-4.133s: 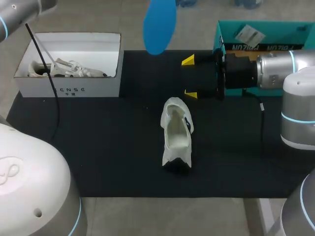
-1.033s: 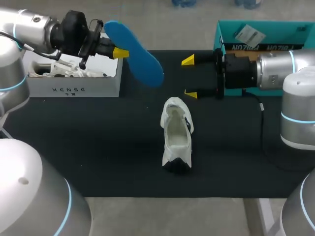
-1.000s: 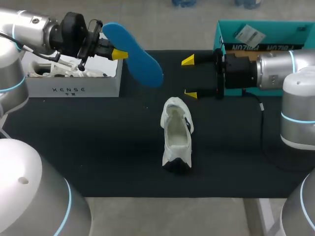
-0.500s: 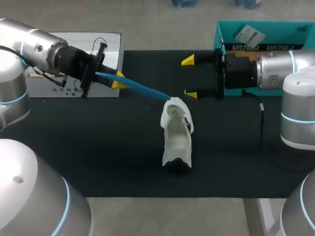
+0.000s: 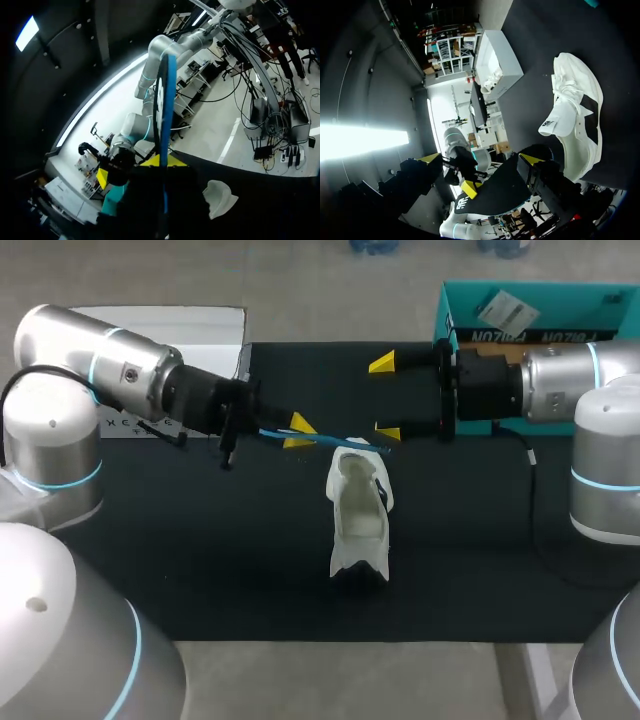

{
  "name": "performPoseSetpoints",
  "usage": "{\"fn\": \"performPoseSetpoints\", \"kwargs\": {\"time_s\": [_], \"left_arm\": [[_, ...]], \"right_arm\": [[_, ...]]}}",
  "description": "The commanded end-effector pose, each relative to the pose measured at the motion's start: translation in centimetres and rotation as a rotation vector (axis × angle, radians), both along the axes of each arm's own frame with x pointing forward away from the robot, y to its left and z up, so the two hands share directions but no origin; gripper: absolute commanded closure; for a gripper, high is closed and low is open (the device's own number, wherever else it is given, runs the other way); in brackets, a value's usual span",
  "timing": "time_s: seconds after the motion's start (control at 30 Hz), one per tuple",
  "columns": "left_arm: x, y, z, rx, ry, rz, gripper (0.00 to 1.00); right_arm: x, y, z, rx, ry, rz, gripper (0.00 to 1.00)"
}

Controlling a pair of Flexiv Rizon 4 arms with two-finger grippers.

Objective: Take the shoe out of the shoebox, open the shoe tongue, remove and reinsert the insole, then place the shoe into the shoebox

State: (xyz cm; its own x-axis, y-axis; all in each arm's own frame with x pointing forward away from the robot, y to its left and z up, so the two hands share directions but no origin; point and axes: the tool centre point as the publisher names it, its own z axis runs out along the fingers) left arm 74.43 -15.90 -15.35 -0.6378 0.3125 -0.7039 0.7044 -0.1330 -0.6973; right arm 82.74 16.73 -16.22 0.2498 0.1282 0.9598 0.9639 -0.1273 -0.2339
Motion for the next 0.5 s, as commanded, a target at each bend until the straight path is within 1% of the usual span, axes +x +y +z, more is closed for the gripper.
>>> {"fn": "performPoseSetpoints", "kwargs": {"time_s": [0.03,0.13,0.2,0.37,0.5], "left_arm": [[-1.0,-0.8,0.3,-0.006,-0.026,0.115,1.0],[-0.4,-0.2,0.9,0.028,-0.068,0.155,1.0],[0.2,0.6,1.7,0.038,-0.08,0.178,1.0],[1.5,3.5,3.3,0.071,-0.118,0.232,1.0],[2.3,5.3,3.8,0.083,-0.153,0.276,1.0]], "right_arm": [[0.0,0.1,0.0,-0.003,0.001,0.0,0.0],[0.0,0.1,0.0,-0.003,0.001,0.0,0.0],[0.0,0.1,0.0,-0.003,0.001,0.0,0.0],[0.0,0.1,0.0,-0.003,0.001,0.0,0.0],[0.0,0.1,0.0,-0.003,0.001,0.0,0.0]]}}
